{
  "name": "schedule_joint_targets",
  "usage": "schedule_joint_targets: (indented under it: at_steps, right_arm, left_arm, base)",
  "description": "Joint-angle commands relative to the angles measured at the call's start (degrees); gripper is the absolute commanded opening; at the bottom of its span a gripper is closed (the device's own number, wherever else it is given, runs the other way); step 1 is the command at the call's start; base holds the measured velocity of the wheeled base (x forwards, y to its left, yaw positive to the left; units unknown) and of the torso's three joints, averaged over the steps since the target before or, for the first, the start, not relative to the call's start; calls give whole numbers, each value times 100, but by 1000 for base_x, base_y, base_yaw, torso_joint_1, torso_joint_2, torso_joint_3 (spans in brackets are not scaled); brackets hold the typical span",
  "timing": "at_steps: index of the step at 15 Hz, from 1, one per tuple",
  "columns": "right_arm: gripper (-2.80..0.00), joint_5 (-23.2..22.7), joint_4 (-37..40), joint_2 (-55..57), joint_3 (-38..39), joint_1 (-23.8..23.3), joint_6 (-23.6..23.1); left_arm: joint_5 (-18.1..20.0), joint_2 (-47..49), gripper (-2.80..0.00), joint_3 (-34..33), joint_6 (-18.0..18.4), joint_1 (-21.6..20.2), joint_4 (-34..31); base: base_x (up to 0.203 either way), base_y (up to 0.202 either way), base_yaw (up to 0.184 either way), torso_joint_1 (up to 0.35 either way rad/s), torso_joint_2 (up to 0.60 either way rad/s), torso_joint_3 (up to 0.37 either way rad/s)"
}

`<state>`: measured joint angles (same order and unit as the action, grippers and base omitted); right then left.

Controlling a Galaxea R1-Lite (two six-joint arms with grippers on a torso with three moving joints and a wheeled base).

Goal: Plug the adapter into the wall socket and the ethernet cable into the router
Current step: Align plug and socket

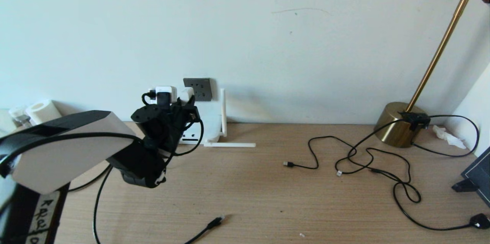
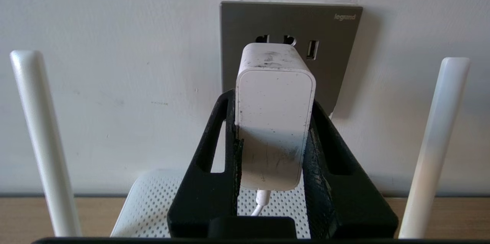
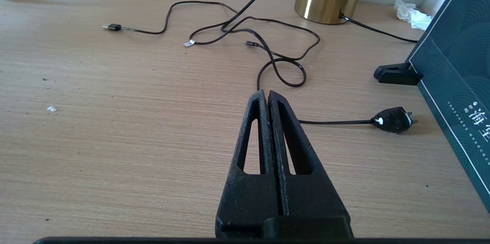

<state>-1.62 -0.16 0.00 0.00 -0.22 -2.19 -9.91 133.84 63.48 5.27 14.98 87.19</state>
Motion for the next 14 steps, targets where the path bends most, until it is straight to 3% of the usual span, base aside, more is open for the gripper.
schedule_joint_targets:
  at_steps: [1,6,14]
  right_arm:
    - [-280,-5,-7,9,0,-4,-2]
    - [-280,-5,-2,9,0,2,0]
    - [-280,-5,-2,9,0,-4,0]
  left_arm:
    - [-15,128,-280,149,48,-4,48]
    - [-28,420,-280,704,149,-13,48]
    - [-20,520,-280,868,141,22,48]
  base:
    - [0,0,0,0,0,0]
    - [0,0,0,0,0,0]
    - [0,0,0,0,0,0]
